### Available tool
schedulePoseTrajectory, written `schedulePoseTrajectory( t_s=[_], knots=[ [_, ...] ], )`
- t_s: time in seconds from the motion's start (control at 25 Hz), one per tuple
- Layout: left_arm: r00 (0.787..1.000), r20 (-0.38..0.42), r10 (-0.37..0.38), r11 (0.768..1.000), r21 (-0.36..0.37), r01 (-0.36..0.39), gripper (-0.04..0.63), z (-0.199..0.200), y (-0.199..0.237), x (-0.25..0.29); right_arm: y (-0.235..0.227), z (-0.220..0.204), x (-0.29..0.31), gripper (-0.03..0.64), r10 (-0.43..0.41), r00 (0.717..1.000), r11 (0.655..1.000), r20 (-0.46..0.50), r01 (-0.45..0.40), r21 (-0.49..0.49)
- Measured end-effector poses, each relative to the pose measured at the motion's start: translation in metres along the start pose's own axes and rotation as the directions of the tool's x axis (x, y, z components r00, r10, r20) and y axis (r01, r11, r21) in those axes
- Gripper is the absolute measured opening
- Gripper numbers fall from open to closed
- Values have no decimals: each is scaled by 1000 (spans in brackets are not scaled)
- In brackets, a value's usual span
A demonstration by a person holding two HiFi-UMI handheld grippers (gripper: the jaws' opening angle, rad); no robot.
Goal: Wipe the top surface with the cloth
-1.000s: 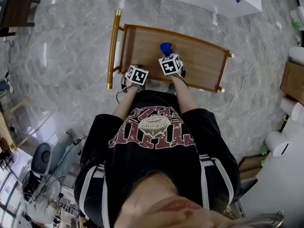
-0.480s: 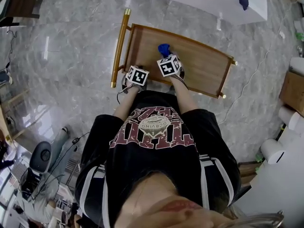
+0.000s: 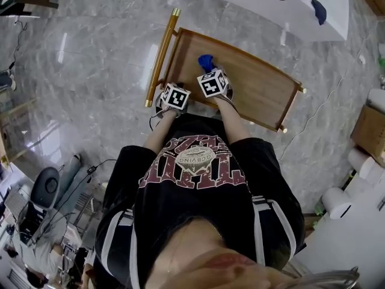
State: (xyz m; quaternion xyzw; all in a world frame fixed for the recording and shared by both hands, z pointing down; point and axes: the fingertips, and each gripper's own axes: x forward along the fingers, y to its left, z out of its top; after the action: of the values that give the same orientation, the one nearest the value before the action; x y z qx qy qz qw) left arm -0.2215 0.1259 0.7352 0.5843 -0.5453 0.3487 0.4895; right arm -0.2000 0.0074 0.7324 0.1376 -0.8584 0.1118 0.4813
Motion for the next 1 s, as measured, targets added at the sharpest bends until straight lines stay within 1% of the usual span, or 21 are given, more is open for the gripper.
schedulePoseTrajectory(
  t_s=[0.2,0.44,0.76,1.0],
  knots=[
    [1000,6,6,1000,-15,-6,49,-7,7,-3,19,13,10,64,32,999,998,7,-32,-57],
    [999,38,15,998,-66,-13,49,-15,14,-10,41,28,19,64,63,998,992,27,-59,-112],
    [998,58,13,994,-106,-7,49,-20,15,-13,62,43,29,64,98,995,986,34,-92,-136],
    [998,66,17,989,-146,-7,49,-30,21,-16,76,54,36,64,120,992,978,41,-111,-178]
  ],
)
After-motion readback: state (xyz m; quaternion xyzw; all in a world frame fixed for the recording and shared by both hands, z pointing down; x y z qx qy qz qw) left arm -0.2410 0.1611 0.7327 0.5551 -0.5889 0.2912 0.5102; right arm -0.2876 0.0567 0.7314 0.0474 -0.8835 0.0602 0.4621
